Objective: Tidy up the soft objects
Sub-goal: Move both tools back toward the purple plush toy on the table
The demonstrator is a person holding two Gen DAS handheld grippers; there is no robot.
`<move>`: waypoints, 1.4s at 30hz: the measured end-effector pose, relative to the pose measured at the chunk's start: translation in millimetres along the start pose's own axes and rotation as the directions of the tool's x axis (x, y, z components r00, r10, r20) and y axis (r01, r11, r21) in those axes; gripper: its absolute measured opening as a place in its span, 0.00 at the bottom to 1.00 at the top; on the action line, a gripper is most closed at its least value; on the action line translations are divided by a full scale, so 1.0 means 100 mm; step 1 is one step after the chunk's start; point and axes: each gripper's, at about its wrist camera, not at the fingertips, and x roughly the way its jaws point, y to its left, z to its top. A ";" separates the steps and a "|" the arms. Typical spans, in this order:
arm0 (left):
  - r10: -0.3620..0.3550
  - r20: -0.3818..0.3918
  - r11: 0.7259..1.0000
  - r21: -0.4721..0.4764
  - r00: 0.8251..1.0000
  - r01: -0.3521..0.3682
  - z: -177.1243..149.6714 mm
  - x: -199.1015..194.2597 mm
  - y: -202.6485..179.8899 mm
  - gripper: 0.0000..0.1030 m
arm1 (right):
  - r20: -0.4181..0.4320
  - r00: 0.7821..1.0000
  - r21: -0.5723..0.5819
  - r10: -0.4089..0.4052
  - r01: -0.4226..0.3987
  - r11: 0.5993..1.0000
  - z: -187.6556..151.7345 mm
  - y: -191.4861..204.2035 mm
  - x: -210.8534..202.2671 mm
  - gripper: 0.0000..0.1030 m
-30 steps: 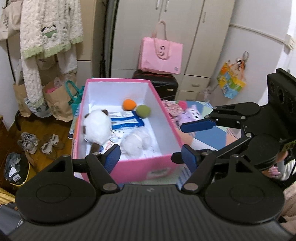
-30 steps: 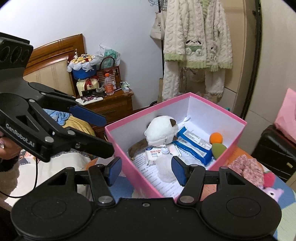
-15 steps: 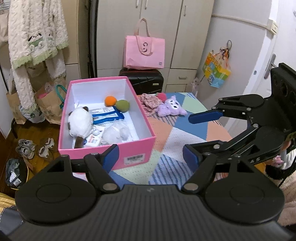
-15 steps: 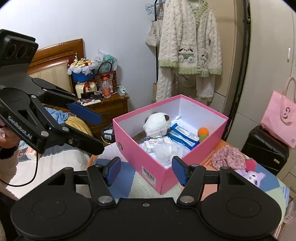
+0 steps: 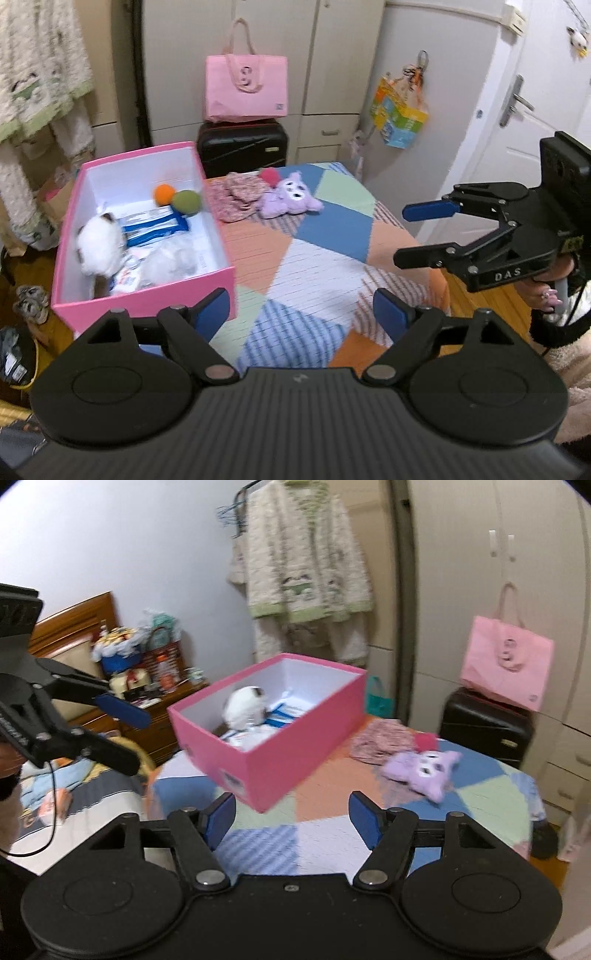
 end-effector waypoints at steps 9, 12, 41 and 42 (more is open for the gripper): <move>-0.053 -0.018 0.998 0.024 0.998 0.053 0.26 0.49 -0.26 0.89 | 0.034 0.998 -0.007 -0.053 0.053 0.999 -0.16 -0.34 0.01 0.79; -0.060 0.002 0.998 0.028 0.998 0.060 0.34 0.65 -0.33 0.91 | 0.042 0.997 -0.021 -0.058 0.059 0.998 -0.19 -0.44 0.08 0.79; -0.042 0.071 0.948 -0.311 0.997 0.062 0.79 2.59 0.25 0.92 | 0.007 0.996 -0.186 -0.088 0.088 0.979 -0.15 -1.40 1.57 0.82; -0.048 0.068 0.939 -0.337 0.997 0.069 0.79 2.66 0.30 0.92 | -0.001 0.996 -0.197 -0.095 0.093 0.976 -0.14 -1.42 1.63 0.82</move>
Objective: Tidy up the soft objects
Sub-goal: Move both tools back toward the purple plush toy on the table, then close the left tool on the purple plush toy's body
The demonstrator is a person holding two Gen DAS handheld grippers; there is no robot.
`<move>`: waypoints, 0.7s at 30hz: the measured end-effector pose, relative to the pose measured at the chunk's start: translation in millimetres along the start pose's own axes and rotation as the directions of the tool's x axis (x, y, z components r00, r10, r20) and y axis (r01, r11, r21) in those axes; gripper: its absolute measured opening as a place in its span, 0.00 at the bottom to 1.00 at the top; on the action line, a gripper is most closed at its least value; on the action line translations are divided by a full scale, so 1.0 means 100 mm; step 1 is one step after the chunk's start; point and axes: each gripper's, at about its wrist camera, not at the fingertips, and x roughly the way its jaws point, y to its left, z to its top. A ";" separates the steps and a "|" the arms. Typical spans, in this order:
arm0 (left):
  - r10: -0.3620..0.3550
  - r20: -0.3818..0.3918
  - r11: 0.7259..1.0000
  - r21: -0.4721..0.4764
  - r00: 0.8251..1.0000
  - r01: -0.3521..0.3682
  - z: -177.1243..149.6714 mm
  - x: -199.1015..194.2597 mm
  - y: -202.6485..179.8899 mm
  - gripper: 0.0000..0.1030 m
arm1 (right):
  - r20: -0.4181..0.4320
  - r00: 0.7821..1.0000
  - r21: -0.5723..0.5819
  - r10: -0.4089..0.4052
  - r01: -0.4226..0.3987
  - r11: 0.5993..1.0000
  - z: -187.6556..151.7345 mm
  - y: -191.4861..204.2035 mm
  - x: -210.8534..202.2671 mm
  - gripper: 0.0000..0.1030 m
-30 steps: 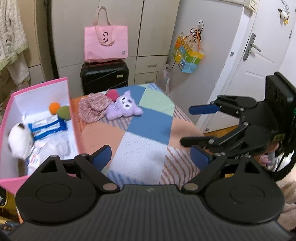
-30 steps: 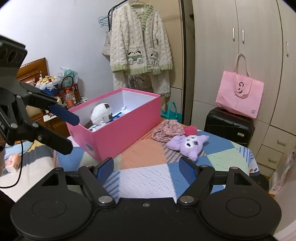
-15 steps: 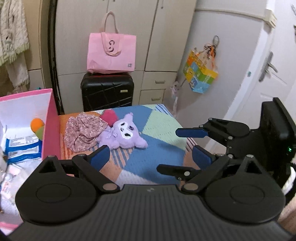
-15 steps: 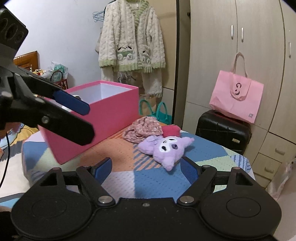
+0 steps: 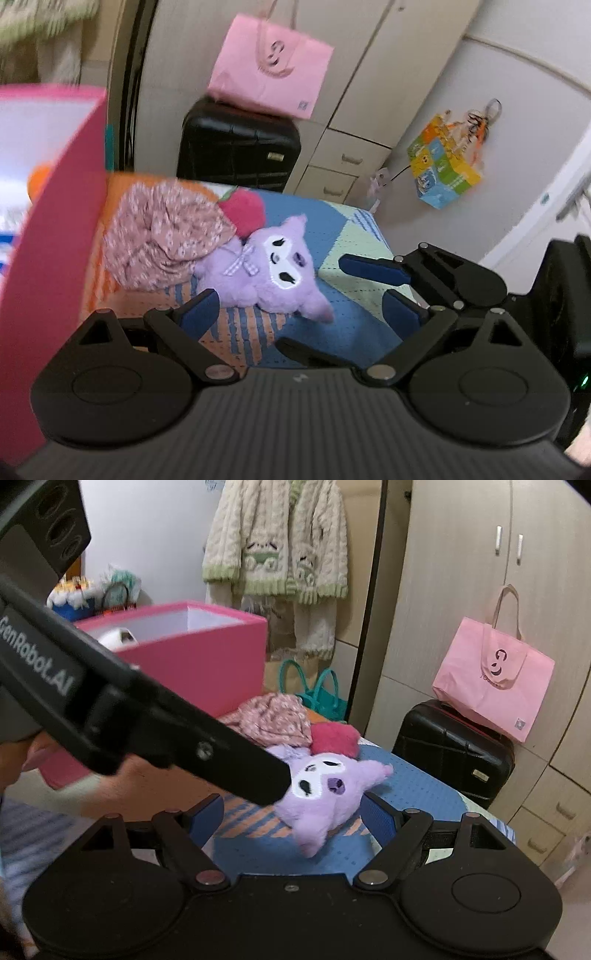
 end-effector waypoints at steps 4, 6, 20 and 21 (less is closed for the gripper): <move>0.089 0.035 0.996 -0.003 0.995 -0.089 -0.03 0.15 0.06 0.91 | -0.029 1.000 -0.016 0.000 -0.001 1.000 0.01 -0.08 0.20 0.82; 0.085 0.034 0.996 -0.020 0.996 -0.084 -0.04 0.21 0.10 0.91 | -0.043 0.999 -0.008 0.005 -0.005 1.000 0.01 -0.13 0.30 0.82; 0.095 -0.009 0.995 -0.024 0.995 -0.095 -0.05 0.45 0.16 0.90 | -0.060 0.996 0.082 0.060 -0.055 0.995 -0.08 -0.26 0.48 0.80; 0.093 -0.012 0.995 -0.023 0.996 -0.094 -0.05 0.46 0.16 0.88 | -0.057 0.997 0.076 0.057 -0.052 0.996 -0.08 -0.25 0.49 0.79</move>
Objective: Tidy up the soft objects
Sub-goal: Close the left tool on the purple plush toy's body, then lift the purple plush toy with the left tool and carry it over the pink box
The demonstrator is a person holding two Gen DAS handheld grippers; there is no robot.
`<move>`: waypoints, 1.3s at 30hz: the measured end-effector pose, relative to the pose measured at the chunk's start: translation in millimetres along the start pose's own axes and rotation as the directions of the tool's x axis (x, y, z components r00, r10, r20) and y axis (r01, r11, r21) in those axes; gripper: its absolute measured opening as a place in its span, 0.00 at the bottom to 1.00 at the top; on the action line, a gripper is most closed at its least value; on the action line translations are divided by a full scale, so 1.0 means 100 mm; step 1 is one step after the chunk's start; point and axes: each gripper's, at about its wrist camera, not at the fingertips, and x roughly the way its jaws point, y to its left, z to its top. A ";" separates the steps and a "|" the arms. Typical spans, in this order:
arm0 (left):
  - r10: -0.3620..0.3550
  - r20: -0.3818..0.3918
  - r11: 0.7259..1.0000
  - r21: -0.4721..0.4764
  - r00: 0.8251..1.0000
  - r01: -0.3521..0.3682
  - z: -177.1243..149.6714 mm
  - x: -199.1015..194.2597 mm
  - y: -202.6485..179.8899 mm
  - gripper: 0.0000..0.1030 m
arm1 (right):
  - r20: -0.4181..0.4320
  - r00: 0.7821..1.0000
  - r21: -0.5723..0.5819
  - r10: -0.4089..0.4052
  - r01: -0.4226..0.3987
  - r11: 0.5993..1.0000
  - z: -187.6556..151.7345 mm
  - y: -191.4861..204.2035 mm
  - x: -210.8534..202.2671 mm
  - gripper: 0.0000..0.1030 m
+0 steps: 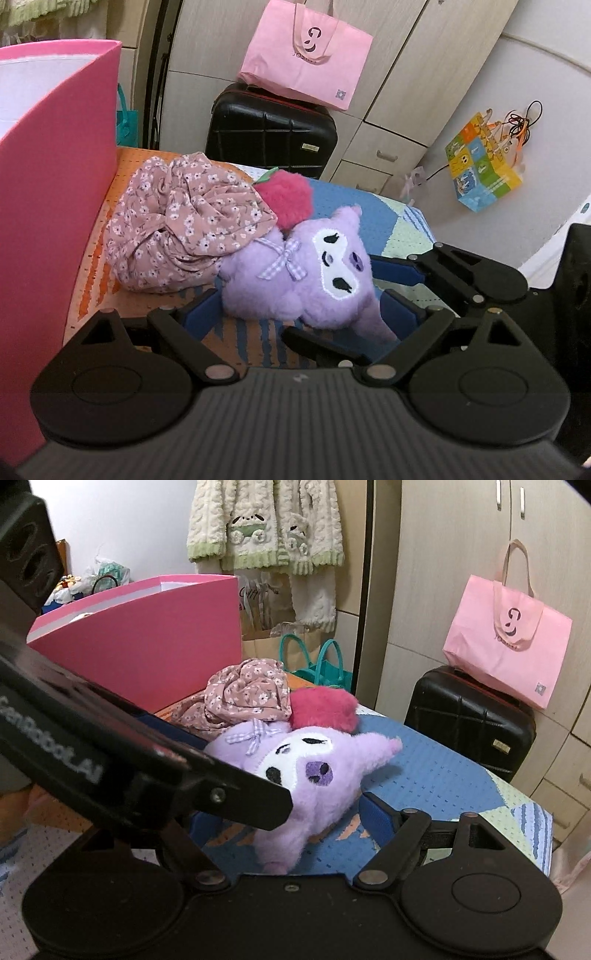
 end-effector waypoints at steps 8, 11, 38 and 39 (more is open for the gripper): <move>0.041 0.003 0.998 0.045 0.999 -0.042 -0.04 0.00 -0.06 0.77 | 0.014 0.999 0.006 -0.037 0.037 0.999 0.00 0.06 -0.01 0.68; 0.042 0.004 0.998 0.056 0.999 -0.042 -0.06 -0.04 -0.10 0.77 | 0.009 0.999 0.025 -0.045 0.045 0.999 -0.01 0.07 -0.04 0.66; 0.007 -0.051 0.985 0.173 0.999 0.001 -0.46 -0.84 -0.42 0.77 | 0.051 0.991 0.162 -0.122 0.112 0.980 -0.26 0.62 -0.76 0.64; 0.005 -0.058 0.985 0.172 0.998 0.005 -0.48 -0.87 -0.42 0.77 | 0.051 0.991 0.165 -0.123 0.113 0.980 -0.27 0.66 -0.80 0.64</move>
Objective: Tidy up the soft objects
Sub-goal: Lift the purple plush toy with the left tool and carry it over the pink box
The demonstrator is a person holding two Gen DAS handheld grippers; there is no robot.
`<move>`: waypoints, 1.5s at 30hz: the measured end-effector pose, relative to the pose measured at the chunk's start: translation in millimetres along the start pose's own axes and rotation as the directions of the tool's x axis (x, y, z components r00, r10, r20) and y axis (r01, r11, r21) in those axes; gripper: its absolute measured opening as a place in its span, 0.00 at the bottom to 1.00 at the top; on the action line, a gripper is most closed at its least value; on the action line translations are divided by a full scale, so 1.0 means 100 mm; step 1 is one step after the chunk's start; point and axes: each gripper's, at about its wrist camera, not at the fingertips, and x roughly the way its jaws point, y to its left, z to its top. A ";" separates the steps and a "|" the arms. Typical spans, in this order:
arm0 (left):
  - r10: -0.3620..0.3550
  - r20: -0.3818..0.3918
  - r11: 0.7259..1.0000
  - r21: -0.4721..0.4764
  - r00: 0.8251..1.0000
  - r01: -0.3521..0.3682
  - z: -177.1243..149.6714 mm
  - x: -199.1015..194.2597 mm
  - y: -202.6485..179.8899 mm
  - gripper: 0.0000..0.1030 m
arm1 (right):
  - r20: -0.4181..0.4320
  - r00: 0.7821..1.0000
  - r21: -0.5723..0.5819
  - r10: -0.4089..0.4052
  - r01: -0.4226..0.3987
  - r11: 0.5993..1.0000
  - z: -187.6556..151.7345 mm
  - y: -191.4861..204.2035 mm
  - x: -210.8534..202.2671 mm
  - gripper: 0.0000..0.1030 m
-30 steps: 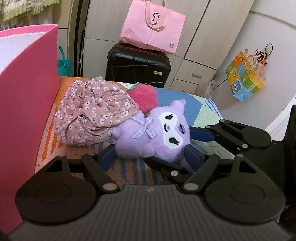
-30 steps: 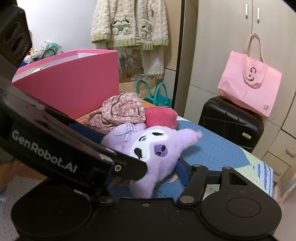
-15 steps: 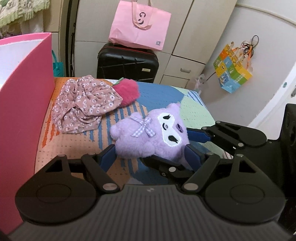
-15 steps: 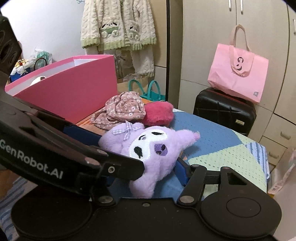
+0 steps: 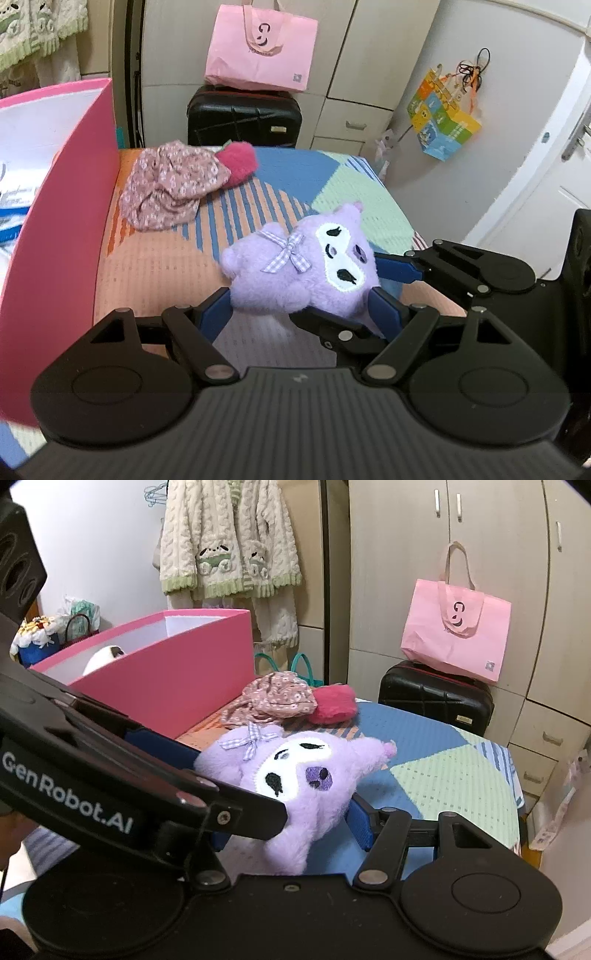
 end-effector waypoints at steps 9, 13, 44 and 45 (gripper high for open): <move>-0.034 -0.039 0.999 0.012 0.999 0.034 -0.22 -0.32 -0.06 0.77 | -0.010 1.000 0.005 -0.010 0.010 1.000 -0.14 0.28 -0.31 0.64; -0.050 -0.035 0.998 0.034 0.998 0.051 -0.35 -0.51 -0.09 0.77 | -0.029 0.999 0.015 -0.034 0.035 0.999 -0.16 0.44 -0.48 0.64; -0.088 -0.022 0.995 -0.047 0.996 0.087 -0.61 -1.99 0.83 0.77 | 0.021 0.999 -0.182 0.023 -0.019 0.983 0.28 1.99 -1.01 0.65; -0.076 -0.011 0.996 -0.045 0.997 0.076 -0.58 -2.02 0.88 0.77 | 0.029 0.999 -0.188 0.030 -0.024 0.982 0.33 2.03 -0.97 0.65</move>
